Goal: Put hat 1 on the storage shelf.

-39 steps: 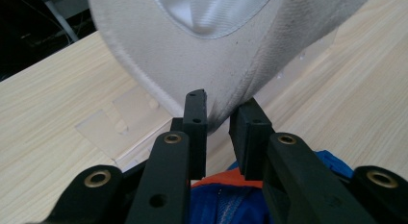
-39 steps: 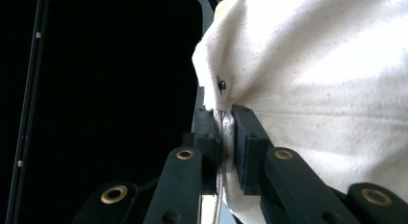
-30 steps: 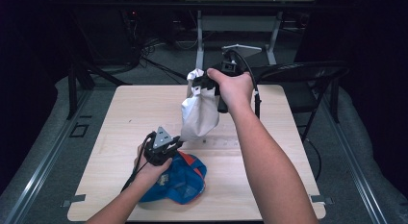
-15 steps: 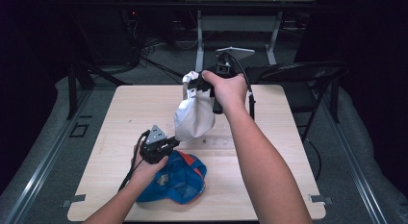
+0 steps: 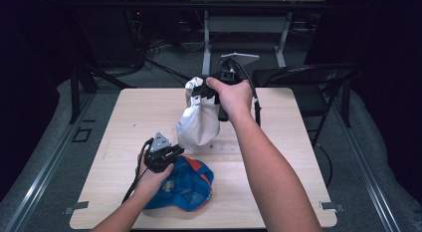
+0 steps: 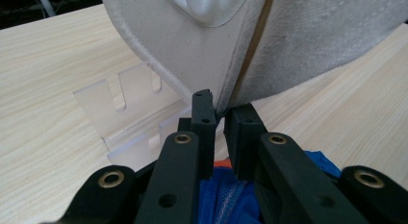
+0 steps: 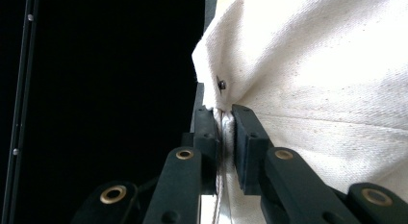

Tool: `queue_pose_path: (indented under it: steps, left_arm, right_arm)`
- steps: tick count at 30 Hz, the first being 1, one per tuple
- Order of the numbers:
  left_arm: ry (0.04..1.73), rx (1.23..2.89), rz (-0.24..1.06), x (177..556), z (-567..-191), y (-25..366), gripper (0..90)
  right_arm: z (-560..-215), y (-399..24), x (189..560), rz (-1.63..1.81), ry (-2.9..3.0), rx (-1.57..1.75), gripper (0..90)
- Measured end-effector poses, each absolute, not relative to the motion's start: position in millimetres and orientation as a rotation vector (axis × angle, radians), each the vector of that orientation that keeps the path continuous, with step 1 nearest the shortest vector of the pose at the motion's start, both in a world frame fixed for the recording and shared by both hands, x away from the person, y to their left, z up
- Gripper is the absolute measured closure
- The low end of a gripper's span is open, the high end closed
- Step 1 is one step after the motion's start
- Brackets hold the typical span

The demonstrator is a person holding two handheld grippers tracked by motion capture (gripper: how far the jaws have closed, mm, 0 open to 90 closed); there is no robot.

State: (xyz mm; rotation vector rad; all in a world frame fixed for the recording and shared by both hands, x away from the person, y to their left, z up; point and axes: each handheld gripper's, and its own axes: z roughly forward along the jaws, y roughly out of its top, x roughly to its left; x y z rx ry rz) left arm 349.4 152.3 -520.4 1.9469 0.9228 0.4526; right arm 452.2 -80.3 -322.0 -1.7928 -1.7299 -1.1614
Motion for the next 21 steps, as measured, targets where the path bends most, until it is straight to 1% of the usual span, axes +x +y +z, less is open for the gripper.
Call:
queue_pose_path:
  steps: [7,21]
  left_arm:
    - [0.967,1.925,0.436,347,-525,154,84.3]
    - [1.005,1.984,0.378,352,-534,153,85.4]
  right_arm:
    - [-325,-71,451,-1.131,-1.761,-1.757,81.6]
    - [-342,-69,452,-1.095,-1.778,-1.781,81.7]
